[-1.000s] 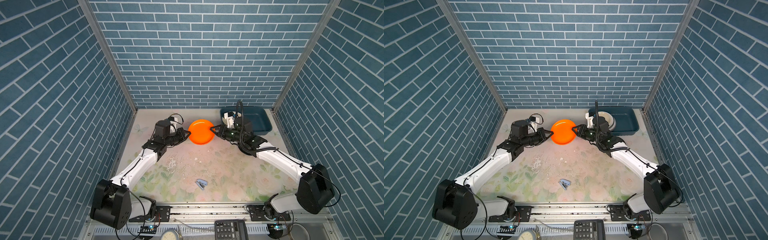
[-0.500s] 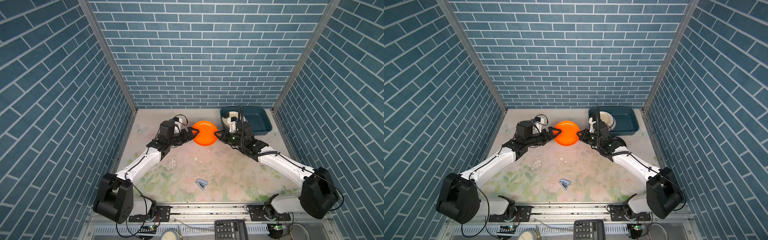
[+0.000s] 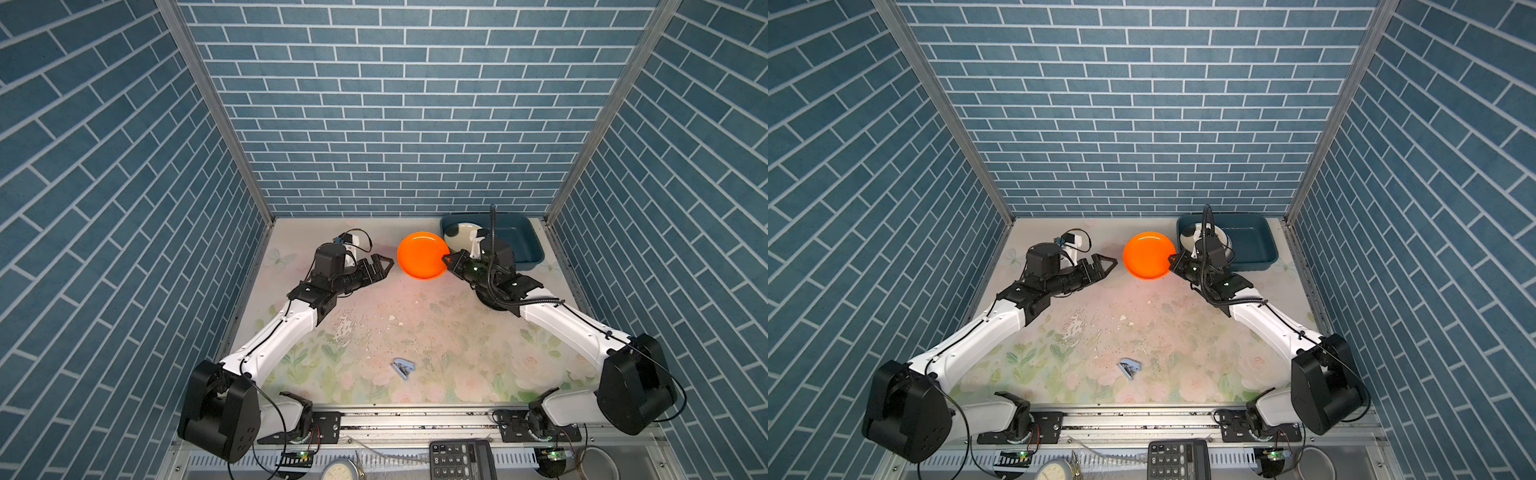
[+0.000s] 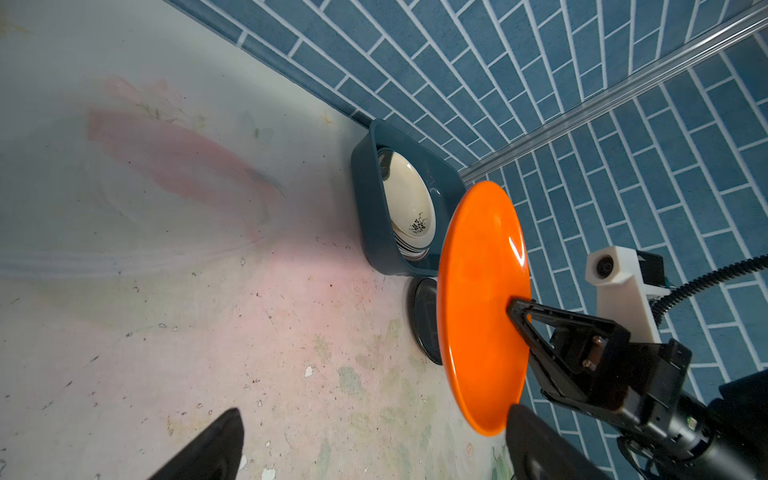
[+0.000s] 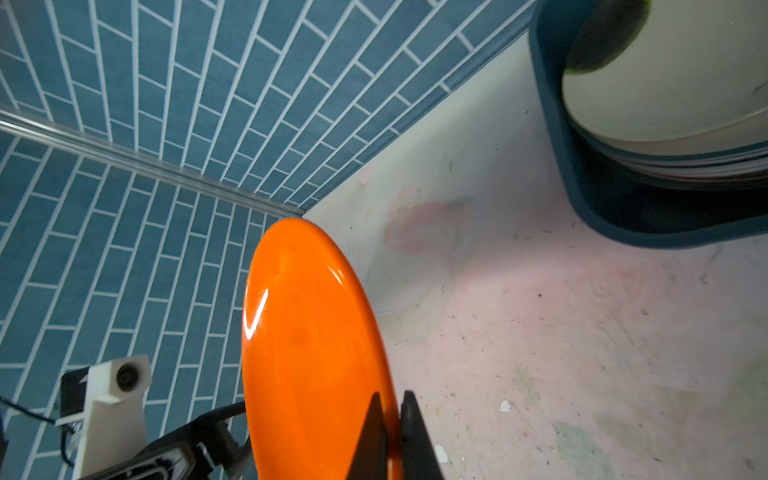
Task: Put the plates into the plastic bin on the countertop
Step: 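Lower the orange plate into the teal bin with the right gripper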
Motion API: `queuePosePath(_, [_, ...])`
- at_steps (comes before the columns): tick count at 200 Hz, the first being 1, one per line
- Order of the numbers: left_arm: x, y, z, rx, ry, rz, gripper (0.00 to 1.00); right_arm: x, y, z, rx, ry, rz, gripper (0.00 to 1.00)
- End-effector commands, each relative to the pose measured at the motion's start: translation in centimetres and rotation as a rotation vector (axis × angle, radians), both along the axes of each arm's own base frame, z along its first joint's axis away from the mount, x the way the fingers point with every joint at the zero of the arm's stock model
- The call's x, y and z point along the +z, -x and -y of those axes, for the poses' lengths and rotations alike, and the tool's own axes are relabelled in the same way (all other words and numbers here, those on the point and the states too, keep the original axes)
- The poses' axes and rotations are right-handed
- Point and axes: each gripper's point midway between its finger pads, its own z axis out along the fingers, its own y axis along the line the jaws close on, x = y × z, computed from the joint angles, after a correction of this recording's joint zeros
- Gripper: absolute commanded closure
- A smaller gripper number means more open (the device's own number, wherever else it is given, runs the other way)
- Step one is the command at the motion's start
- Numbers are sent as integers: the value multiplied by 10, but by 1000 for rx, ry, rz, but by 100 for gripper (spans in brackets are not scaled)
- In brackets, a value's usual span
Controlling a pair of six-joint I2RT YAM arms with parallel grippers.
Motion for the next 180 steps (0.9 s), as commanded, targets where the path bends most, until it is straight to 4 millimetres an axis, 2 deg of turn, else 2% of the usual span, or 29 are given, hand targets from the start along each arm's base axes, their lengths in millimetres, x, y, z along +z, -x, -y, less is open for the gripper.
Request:
queuePosePath(1, [-2, 5, -8, 21, -33, 18, 0, 21, -18, 30, -103, 36, 52, 100])
queuePosePath(30, [-6, 8, -13, 40, -50, 17, 0, 16, -38, 72, -226, 179, 52, 100])
queuePosePath(55, [-9, 9, -14, 42, -49, 11, 0, 15, -61, 91, -271, 256, 57, 100])
queuePosePath(88, [-14, 12, -14, 37, -52, 1, 1, 14, -104, 111, -352, 311, 52, 100])
queuePosePath(99, [-16, 12, -14, 36, -57, -2, 1, 15, -120, 113, -366, 314, 49, 100])
queuePosePath(129, [-21, 13, -15, 34, -67, -16, 0, -1, -155, 116, -396, 343, 2, 100])
queuePosePath(180, [-31, 17, -11, 24, -63, -36, 0, -25, -182, 130, -493, 345, -4, 100])
